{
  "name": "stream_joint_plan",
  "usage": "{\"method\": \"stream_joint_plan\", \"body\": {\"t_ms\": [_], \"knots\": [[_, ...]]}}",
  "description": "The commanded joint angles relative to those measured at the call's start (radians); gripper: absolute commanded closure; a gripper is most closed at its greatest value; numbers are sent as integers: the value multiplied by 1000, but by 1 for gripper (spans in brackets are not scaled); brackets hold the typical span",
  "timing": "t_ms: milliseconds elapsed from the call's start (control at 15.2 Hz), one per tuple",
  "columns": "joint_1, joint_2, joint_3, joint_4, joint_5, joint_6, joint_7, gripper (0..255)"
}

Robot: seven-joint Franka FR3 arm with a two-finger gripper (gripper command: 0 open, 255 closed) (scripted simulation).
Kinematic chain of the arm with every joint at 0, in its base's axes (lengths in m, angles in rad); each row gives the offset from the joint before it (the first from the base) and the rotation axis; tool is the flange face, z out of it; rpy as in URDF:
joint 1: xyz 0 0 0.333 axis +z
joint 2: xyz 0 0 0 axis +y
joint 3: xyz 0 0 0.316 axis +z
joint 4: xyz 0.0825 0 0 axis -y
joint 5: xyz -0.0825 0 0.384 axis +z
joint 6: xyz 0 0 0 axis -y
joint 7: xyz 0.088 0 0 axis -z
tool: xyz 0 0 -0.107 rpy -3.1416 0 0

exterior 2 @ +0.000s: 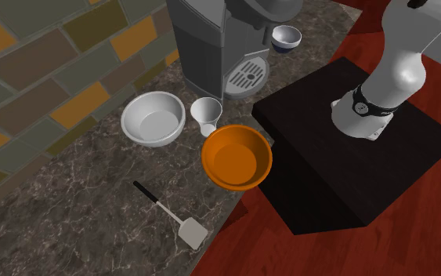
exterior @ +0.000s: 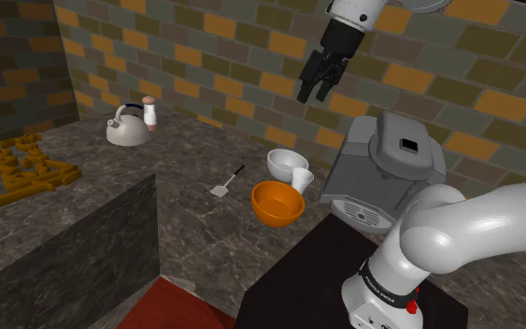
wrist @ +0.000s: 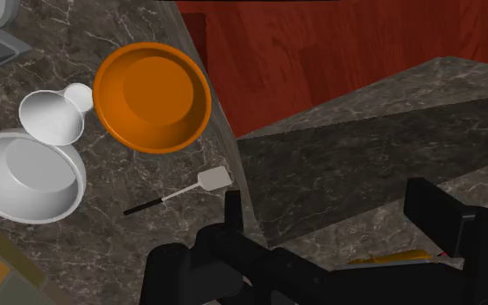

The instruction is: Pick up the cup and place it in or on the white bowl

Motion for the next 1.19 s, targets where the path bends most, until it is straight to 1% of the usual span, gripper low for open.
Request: {"method": "stream_joint_plan", "body": {"t_ms": [0, 330, 594, 858, 1122], "knots": [[0, 0, 0, 0, 0, 0, 0, 0], [-18, 8, -16, -141, -56, 132, -59, 0], [-38, 37, -32, -238, -104, 247, -101, 0], [-64, 88, -51, -318, -158, 371, -138, 0], [-98, 164, -70, -379, -218, 503, -169, 0]]}}
